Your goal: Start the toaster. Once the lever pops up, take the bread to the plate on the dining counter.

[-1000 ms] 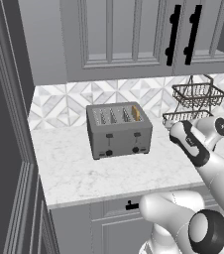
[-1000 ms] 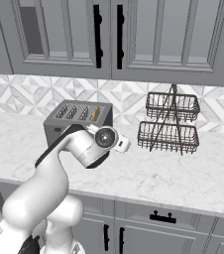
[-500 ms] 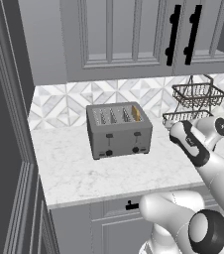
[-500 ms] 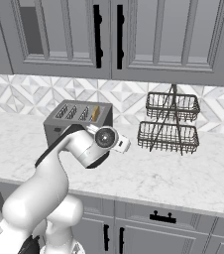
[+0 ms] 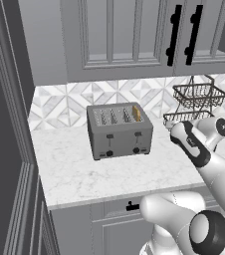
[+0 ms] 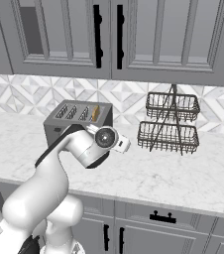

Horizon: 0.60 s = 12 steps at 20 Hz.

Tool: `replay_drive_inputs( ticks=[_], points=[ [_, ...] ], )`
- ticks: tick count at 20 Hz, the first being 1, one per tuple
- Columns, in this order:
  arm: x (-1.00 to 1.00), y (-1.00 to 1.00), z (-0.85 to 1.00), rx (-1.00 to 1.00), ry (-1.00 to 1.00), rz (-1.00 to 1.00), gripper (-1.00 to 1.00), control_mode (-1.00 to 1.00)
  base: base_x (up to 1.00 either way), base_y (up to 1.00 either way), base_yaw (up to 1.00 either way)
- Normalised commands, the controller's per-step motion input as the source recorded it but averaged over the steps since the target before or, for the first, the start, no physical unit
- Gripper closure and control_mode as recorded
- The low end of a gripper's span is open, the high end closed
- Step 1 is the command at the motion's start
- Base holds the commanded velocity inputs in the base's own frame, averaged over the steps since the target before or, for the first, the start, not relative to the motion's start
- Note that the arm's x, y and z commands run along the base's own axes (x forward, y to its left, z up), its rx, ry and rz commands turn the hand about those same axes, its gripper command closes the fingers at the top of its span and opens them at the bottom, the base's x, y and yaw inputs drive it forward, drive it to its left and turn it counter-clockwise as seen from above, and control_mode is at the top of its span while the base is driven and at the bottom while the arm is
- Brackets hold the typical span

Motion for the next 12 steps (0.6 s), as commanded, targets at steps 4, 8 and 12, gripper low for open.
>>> replay_drive_inputs(
  ticks=[4,8,12],
  points=[
    [0.0,0.0,0.0,0.0,0.0,0.0,-1.0,-1.0,0.0,0.0,0.0],
    [0.0,0.0,0.0,0.0,0.0,0.0,-1.0,-1.0,0.0,0.0,0.0],
    [0.0,0.0,0.0,0.0,0.0,0.0,-1.0,-1.0,0.0,0.0,0.0]
  ],
)
